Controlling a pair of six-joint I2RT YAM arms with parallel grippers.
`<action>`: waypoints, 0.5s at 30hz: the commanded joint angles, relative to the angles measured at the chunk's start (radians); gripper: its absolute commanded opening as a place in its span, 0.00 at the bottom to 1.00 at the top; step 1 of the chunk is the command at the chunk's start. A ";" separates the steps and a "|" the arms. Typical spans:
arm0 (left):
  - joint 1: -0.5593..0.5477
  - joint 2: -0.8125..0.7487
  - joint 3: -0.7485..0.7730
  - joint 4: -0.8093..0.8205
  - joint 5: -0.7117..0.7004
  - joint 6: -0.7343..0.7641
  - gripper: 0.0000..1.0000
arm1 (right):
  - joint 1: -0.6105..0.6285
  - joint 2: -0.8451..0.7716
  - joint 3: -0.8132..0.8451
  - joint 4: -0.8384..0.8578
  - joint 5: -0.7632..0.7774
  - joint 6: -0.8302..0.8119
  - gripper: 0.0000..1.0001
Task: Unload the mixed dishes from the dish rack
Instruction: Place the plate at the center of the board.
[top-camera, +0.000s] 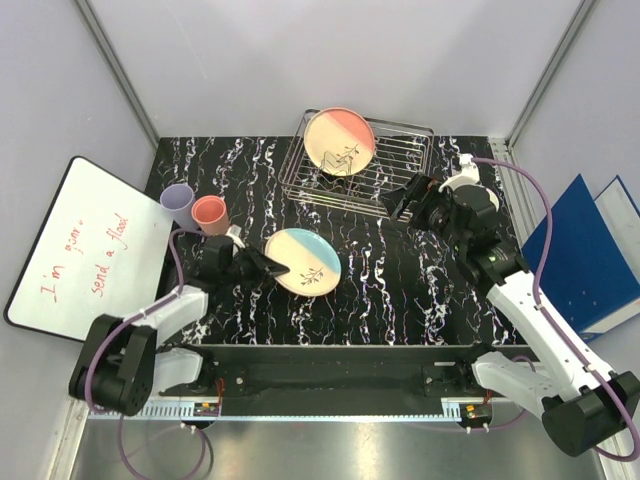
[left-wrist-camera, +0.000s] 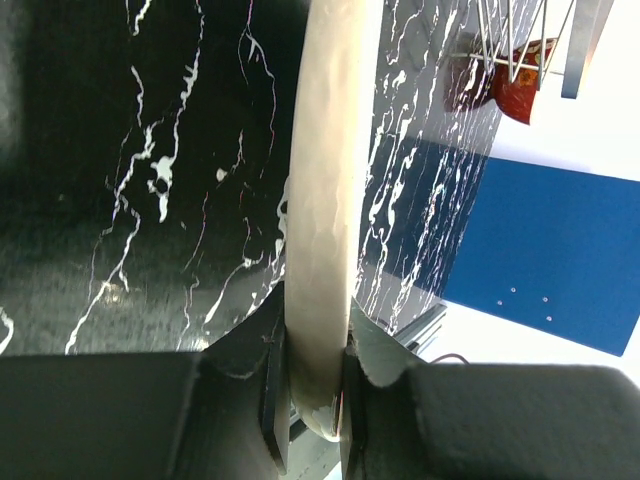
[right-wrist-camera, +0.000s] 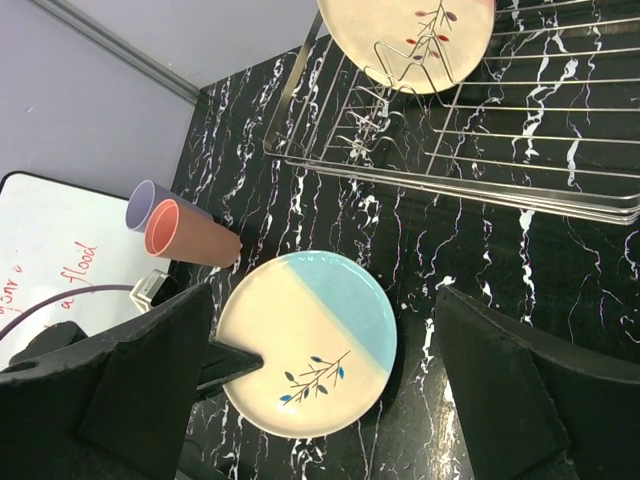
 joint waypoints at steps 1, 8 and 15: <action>-0.005 0.076 0.049 0.130 0.030 0.007 0.00 | 0.009 -0.032 -0.028 0.057 -0.011 0.021 1.00; -0.005 0.136 0.131 -0.068 -0.017 0.058 0.00 | 0.009 -0.060 -0.071 0.057 0.009 0.019 1.00; -0.005 0.221 0.199 -0.205 -0.040 0.102 0.11 | 0.009 -0.069 -0.104 0.074 0.012 0.030 1.00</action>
